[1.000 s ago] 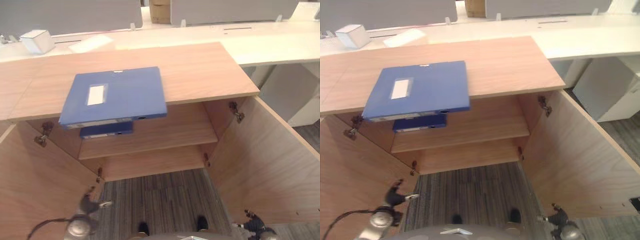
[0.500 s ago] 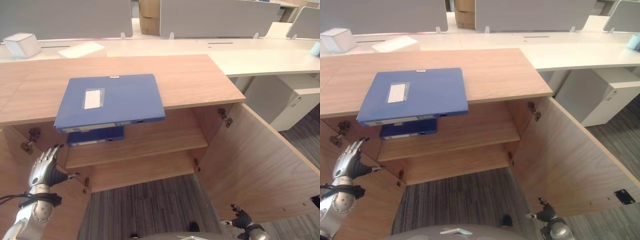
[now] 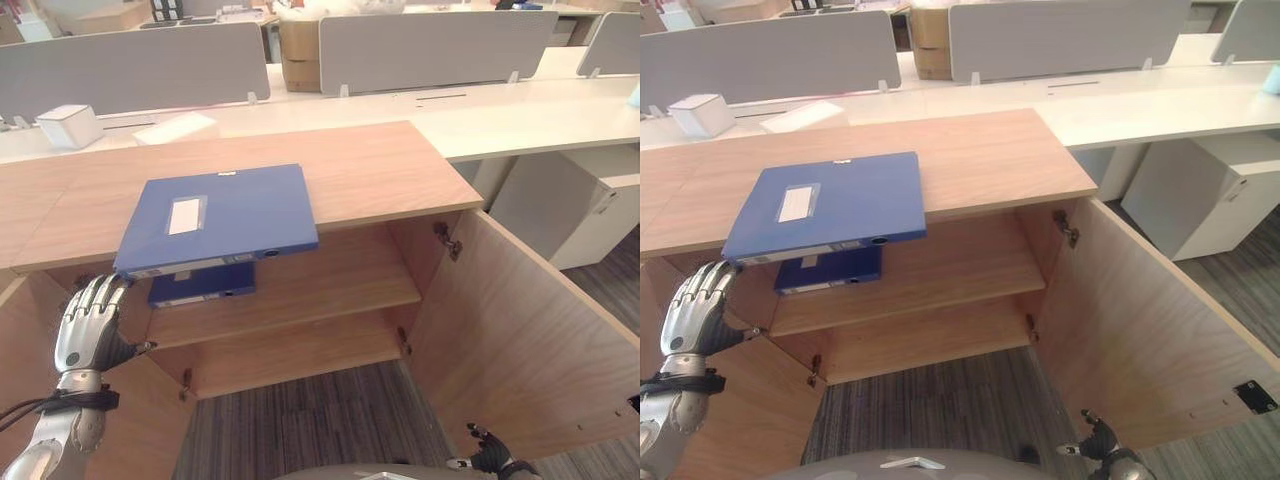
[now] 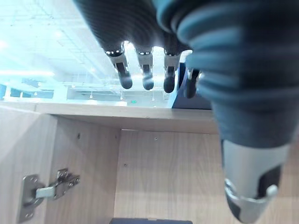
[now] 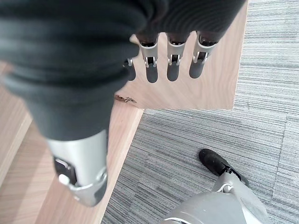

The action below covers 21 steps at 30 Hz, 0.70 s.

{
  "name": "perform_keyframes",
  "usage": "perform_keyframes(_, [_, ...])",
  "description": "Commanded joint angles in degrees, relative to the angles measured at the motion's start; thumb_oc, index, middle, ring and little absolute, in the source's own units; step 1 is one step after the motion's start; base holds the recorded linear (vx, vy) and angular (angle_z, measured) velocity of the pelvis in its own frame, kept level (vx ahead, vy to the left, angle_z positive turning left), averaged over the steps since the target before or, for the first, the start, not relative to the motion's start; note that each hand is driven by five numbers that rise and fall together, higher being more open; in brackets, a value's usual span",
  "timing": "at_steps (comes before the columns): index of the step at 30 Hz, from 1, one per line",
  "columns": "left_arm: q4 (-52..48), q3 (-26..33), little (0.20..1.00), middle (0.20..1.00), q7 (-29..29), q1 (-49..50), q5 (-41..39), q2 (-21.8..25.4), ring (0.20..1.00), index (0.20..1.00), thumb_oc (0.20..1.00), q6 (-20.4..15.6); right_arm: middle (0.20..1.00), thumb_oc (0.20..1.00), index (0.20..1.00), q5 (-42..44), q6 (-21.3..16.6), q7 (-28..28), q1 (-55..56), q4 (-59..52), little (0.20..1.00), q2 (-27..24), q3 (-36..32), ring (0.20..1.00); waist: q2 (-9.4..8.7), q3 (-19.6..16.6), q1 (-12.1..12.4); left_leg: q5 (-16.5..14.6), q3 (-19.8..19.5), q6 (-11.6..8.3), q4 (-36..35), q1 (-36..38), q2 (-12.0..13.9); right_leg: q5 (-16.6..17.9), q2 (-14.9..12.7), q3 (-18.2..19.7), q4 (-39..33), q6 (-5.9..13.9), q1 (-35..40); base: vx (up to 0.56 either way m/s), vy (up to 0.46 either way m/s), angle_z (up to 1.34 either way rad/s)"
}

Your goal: Put the empty folder in the office cabinet

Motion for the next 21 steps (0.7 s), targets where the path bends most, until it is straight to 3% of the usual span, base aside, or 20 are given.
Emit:
perform_keyframes(1, [-1.81, 3.71, 1.000, 1.000, 4.08, -5.05, 3.35, 4.91, 1.000, 1.000, 1.000, 0.56, 1.000, 1.000, 1.000, -0.08, -2.02, -1.61, -4.10, 1.23, 1.000, -1.03, 1.09, 1.000, -1.04, 1.88, 0.06, -4.90, -3.20, -0.59, 0.11, 1.52, 0.33, 0.21, -3.82, 0.63, 0.59, 3.25, 0.54, 0.00, 0.000, 0.00])
perform_keyframes(7, [-4.75, 6.33, 1.000, 1.000, 6.20, -3.56, 4.41, 3.70, 1.000, 1.000, 1.000, 0.46, 1.000, 1.000, 1.000, 0.66, -2.46, -2.42, -3.71, 3.14, 1.000, 0.08, 1.10, 1.000, -1.27, 1.60, 0.33, -5.06, -3.18, -0.70, 0.11, 1.83, 0.51, -0.05, -3.58, 0.40, 0.52, 3.22, 1.34, 0.00, 0.000, 0.00])
perform_keyframes(21, [-8.90, 6.34, 1.000, 1.000, 7.73, -5.20, 6.09, 5.50, 1.000, 1.000, 1.000, -0.09, 1.000, 1.000, 1.000, 1.25, -2.62, -2.62, -3.81, 3.91, 1.000, 0.66, 1.62, 1.000, -1.41, 1.68, -0.26, -5.31, -2.51, -0.74, 0.11, 2.58, 0.75, 0.27, -3.27, 1.12, 0.56, 3.22, 1.28, 0.00, 0.000, 0.00])
